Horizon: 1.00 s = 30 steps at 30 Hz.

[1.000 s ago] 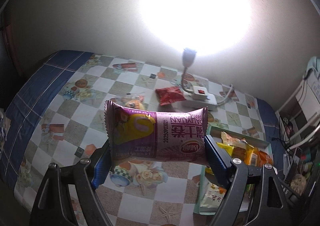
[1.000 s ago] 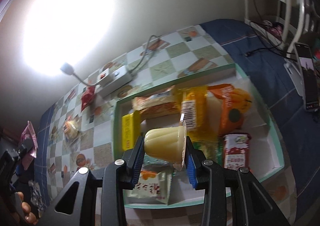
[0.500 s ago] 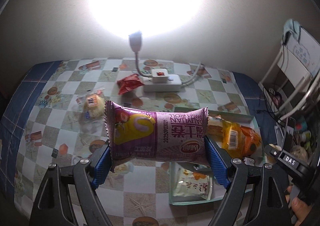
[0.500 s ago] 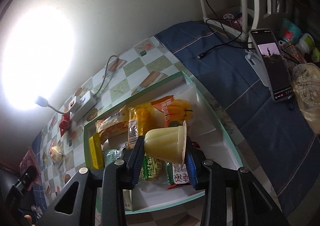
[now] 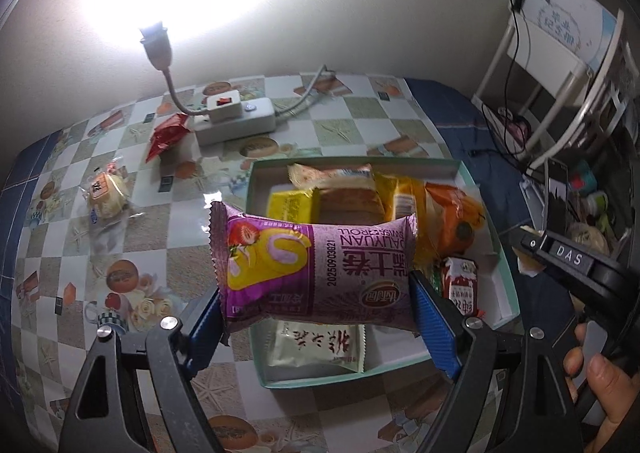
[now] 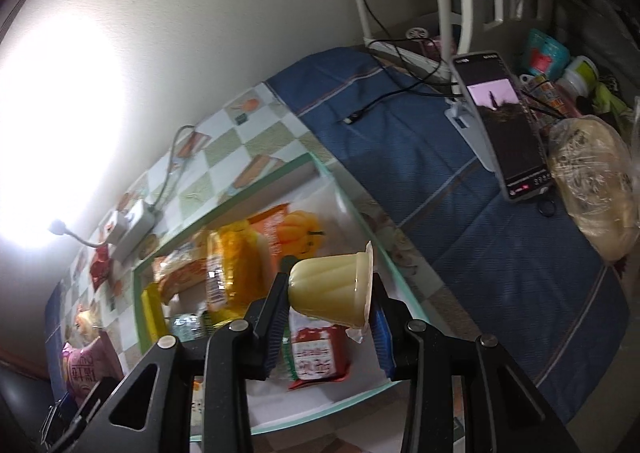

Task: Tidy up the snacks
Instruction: 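Lift the pink cake pack and pudding cup and carry both over the tray, then open both grippers to release the cake pack and pudding cup into the tray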

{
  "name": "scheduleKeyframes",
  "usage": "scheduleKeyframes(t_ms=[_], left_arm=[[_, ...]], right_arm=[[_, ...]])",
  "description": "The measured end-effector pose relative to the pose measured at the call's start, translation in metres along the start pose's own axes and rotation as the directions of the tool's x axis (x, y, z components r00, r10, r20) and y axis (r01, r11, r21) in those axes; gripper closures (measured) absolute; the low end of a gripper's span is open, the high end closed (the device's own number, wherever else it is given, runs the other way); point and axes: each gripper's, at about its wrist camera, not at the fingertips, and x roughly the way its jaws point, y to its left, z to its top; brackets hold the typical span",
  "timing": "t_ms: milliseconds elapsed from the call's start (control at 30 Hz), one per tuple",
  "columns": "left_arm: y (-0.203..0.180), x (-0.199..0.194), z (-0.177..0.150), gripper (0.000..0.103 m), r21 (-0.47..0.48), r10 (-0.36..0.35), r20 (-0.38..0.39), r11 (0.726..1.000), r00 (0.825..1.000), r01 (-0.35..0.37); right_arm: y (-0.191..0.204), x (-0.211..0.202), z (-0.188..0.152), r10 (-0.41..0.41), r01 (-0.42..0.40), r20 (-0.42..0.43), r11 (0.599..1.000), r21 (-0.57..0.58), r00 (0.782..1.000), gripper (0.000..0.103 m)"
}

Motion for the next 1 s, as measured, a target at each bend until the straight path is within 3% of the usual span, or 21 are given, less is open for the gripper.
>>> scheduleKeyframes(t_ms=[167, 500, 1000], left_arm=[[-0.018, 0.014, -0.008, 0.018, 0.048, 0.004, -0.042, 0.999, 0.999, -0.002], [-0.046, 0.036, -0.025, 0.018, 0.133, 0.017, -0.105, 0.991, 0.994, -0.003], [-0.057, 0.059, -0.035, 0.018, 0.164, 0.042, -0.163, 0.986, 0.986, -0.014]], right_arm=[[-0.016, 0.001, 0.001, -0.008, 0.008, 0.002, 0.999, 0.049, 1.0, 0.063], [-0.025, 0.025, -0.007, -0.026, 0.031, -0.085, 0.998, 0.057, 0.996, 0.062], [-0.021, 0.048, -0.018, -0.053, 0.06, -0.148, 0.997, 0.045, 0.988, 0.062]])
